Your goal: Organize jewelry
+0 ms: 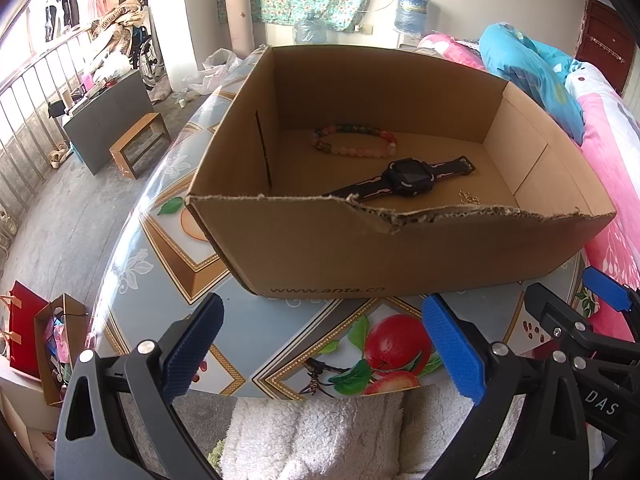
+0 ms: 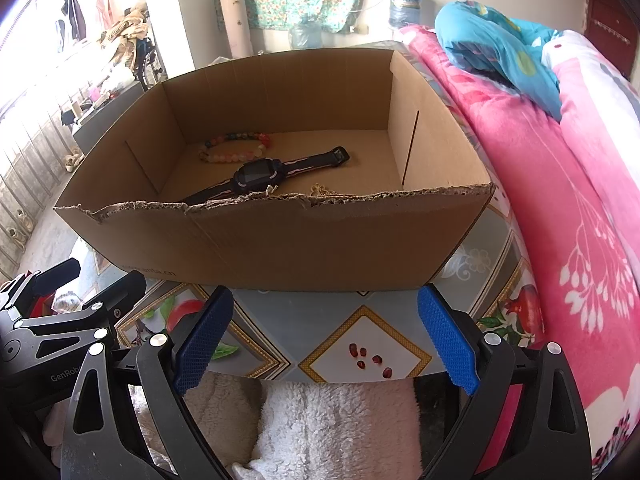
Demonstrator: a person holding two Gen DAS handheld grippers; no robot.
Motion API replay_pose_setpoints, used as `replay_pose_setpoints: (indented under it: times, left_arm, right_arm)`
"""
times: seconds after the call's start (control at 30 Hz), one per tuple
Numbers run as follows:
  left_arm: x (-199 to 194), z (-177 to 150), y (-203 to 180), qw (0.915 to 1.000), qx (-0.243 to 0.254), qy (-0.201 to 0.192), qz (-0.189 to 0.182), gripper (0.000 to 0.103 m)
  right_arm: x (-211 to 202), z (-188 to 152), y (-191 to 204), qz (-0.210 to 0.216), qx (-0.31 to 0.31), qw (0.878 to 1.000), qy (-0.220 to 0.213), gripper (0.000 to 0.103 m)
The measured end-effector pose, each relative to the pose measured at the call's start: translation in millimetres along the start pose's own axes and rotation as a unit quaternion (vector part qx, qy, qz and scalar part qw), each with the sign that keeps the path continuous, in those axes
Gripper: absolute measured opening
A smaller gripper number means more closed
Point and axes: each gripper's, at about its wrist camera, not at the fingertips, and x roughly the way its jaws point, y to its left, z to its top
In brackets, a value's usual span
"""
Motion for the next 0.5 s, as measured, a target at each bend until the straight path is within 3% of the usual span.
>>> replay_pose_setpoints:
  times: [0.5]
  left_arm:
    - [-3.4, -0.4, 0.4, 1.0, -0.003, 0.001, 0.002, 0.097]
  right_arm:
    - [0.2, 0.5, -0.1, 0.001, 0.0, 1.0, 0.0, 0.089]
